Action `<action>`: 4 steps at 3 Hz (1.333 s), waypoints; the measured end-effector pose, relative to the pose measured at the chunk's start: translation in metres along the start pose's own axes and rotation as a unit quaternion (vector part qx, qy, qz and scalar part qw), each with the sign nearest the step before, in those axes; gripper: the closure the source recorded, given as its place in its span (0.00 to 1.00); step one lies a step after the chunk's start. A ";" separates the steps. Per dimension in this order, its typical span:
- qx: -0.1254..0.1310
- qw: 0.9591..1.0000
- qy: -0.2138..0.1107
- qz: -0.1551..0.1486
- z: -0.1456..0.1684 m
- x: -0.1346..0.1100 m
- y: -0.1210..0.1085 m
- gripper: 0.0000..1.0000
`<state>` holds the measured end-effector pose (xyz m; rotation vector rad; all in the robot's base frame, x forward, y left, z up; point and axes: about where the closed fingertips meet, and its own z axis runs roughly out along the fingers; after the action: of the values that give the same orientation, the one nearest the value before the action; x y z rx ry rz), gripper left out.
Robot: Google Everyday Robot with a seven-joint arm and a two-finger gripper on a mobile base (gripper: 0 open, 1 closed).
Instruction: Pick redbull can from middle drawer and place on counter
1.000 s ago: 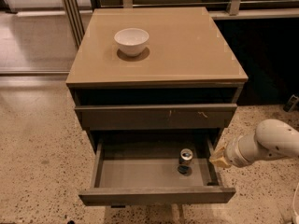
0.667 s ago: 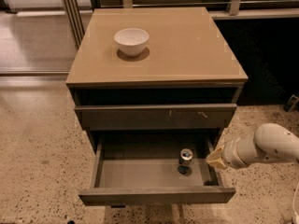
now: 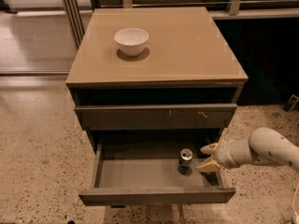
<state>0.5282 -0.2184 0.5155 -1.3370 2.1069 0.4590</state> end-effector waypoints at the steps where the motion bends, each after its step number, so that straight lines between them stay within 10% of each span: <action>1: 0.004 1.000 -0.018 -0.009 0.016 0.004 -0.008 0.05; 4: -0.016 0.998 -0.062 0.006 0.081 0.020 -0.034 0.08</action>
Offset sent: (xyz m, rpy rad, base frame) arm 0.0380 -0.0070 -0.0617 0.0880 -0.0524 -0.0219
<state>0.5760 -0.2008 0.4418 -1.2818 2.0149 0.5680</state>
